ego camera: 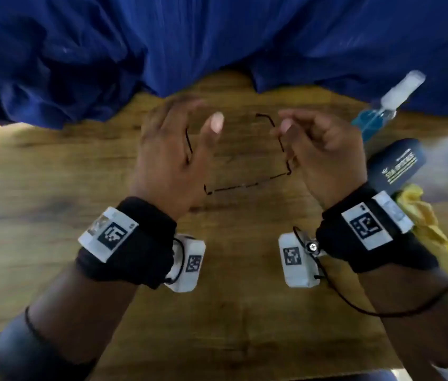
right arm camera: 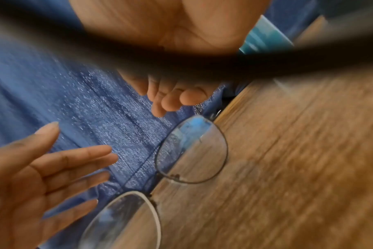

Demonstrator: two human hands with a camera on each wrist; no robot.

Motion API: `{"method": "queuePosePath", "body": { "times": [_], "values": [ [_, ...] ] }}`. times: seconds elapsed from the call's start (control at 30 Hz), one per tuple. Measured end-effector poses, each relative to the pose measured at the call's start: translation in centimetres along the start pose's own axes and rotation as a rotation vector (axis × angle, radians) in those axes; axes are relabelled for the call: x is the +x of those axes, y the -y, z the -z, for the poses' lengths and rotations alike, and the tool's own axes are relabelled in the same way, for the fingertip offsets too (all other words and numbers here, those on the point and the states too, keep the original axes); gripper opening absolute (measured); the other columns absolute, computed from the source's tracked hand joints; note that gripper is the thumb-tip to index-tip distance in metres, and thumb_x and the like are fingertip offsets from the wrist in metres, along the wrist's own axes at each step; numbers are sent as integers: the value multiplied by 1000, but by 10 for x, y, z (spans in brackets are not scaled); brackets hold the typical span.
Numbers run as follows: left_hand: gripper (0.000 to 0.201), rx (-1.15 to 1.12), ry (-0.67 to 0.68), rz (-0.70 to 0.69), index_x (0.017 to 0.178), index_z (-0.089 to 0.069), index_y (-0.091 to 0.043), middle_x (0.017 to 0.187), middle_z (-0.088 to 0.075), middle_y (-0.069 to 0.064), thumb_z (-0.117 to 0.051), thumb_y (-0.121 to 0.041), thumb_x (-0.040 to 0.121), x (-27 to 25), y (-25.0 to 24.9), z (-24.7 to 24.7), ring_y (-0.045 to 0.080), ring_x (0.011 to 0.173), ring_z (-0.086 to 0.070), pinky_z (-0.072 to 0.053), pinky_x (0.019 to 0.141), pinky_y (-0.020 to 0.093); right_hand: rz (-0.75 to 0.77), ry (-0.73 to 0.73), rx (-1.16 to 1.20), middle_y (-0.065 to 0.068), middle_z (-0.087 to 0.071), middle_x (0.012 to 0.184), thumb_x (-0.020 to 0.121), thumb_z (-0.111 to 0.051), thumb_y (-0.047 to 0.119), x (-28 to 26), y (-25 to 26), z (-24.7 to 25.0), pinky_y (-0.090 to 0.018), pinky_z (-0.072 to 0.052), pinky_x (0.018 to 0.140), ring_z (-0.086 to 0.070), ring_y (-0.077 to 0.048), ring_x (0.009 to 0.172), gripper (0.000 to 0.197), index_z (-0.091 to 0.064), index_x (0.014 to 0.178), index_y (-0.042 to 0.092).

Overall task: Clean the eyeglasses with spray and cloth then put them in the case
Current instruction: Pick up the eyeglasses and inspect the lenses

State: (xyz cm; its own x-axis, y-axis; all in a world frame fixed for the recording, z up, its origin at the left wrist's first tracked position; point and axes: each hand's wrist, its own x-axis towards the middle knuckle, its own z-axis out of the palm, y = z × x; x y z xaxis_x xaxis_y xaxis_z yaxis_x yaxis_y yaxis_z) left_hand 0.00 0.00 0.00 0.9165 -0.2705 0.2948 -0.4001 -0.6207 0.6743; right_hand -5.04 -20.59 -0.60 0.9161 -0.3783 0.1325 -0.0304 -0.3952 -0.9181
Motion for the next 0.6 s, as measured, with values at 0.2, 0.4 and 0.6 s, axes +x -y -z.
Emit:
{"method": "queuePosePath", "body": {
  "times": [0.2,0.4,0.6],
  "values": [
    [50,-67,-187,-74,129,-65,-20,130,-66,-6,-40,-55,103,-19,-9,-1,13,128,-56,-42,105,24,111,-110,201,-2,-79,89,101,-61,18,-18,0,-2,-21,-50,54,-62,-11,57,16,-72,111,13],
    [48,-30,-256,-175,126,-65,-18,127,-68,0,-44,-55,103,-66,-35,9,20,122,-58,-45,102,34,136,-151,307,3,-79,84,101,-60,16,-65,24,20,-25,-51,49,-60,-9,52,16,-73,108,16],
    [58,-115,-265,-135,124,-67,-21,126,-69,-1,-40,-65,99,-114,-64,25,21,122,-60,-50,103,46,169,-145,345,3,-80,84,100,-59,16,-123,52,41,-25,-49,48,-58,-9,50,17,-74,107,17]
  ]
}}
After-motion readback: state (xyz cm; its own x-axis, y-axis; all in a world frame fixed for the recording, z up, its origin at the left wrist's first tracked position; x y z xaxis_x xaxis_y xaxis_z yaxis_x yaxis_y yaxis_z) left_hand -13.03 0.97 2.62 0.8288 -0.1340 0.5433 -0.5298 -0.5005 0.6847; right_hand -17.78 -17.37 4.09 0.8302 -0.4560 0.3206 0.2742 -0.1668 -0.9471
